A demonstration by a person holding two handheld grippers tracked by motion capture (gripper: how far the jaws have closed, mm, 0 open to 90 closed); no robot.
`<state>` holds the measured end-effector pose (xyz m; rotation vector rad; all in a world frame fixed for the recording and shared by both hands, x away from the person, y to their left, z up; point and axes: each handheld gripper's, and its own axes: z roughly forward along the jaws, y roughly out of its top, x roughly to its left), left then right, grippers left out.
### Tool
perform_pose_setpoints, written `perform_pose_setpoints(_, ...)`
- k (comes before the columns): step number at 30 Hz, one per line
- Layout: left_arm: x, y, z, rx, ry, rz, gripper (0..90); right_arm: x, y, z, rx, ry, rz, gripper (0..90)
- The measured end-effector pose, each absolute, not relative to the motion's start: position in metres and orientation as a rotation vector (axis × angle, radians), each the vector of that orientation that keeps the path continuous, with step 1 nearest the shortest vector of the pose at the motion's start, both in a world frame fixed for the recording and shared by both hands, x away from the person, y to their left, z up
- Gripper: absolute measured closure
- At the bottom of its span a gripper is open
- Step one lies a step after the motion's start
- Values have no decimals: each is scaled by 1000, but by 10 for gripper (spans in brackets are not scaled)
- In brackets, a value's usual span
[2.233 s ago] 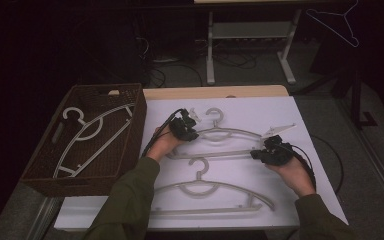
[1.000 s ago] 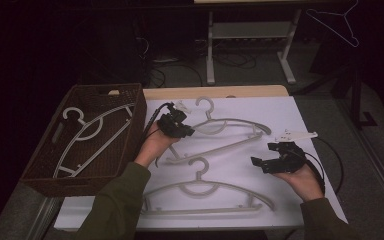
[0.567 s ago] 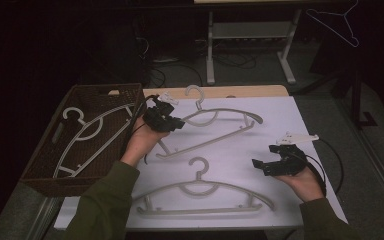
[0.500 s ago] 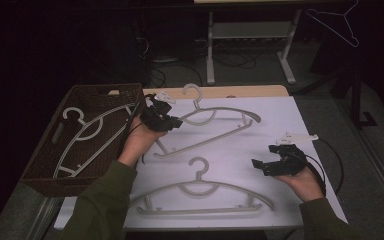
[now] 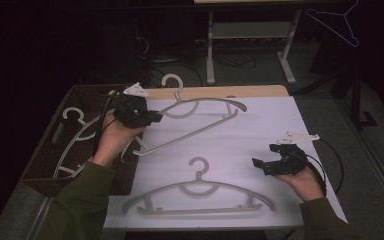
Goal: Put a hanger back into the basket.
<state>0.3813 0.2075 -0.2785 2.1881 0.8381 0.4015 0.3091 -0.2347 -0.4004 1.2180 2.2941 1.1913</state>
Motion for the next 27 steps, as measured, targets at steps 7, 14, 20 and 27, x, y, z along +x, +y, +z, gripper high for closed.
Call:
perform_pose_setpoints(7, 375, 239, -268, 2163, 878, 458, 824, 310, -234, -401, 1196, 2298, 1183, 121)
perform_pose_setpoints(14, 370, 280, -259, 2115, 938, 507, 824, 310, -234, -401, 1202, 2295, 1179, 121)
perform_pose_setpoints(20, 366, 318, -256, 2066, 1004, 549, 824, 310, -233, -402, 1201, 2289, 1178, 117)
perform_pose_setpoints(27, 362, 356, -256, 2027, 1078, 597, 824, 310, -233, -402, 1193, 2282, 1175, 68)
